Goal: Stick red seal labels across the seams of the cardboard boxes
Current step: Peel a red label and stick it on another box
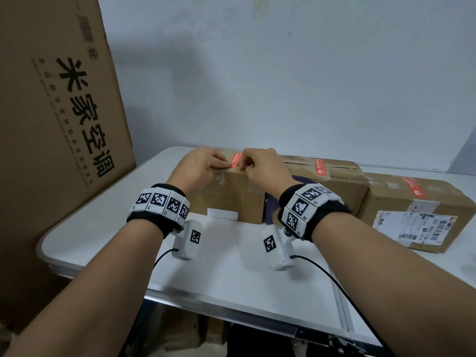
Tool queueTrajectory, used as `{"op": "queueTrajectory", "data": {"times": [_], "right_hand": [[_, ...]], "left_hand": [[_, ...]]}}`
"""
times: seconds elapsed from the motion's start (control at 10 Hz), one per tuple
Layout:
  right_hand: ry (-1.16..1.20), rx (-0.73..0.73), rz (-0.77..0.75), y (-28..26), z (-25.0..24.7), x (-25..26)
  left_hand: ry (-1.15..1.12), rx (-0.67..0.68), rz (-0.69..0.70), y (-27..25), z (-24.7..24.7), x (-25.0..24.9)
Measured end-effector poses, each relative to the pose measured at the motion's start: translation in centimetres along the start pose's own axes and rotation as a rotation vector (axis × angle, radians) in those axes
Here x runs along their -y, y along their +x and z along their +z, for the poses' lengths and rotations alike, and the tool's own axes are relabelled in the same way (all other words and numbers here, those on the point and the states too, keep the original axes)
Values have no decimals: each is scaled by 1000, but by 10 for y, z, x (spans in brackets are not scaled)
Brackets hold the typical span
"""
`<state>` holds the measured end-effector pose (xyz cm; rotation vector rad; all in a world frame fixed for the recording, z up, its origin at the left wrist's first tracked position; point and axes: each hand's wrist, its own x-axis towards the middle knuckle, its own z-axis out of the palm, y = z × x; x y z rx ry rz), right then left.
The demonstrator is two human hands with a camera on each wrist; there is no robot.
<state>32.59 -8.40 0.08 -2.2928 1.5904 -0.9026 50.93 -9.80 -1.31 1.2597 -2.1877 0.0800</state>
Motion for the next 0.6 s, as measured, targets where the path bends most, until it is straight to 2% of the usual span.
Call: {"op": "queueTrajectory", "data": {"times": [0.1,0.2,0.4,0.6], "right_hand": [[-15,-1,-8,1,1,0],[-3,-3,4,1,1,1],[52,17,7,-4,-3,2],[197,78,-40,-6,-18,1]], "left_hand": [[1,-67,10,-5,2,-2],[-9,-107,-46,-8,2,-5],[-86,-137,-259,-3,1,-20],[-68,-69,-416,11,-4,-31]]}}
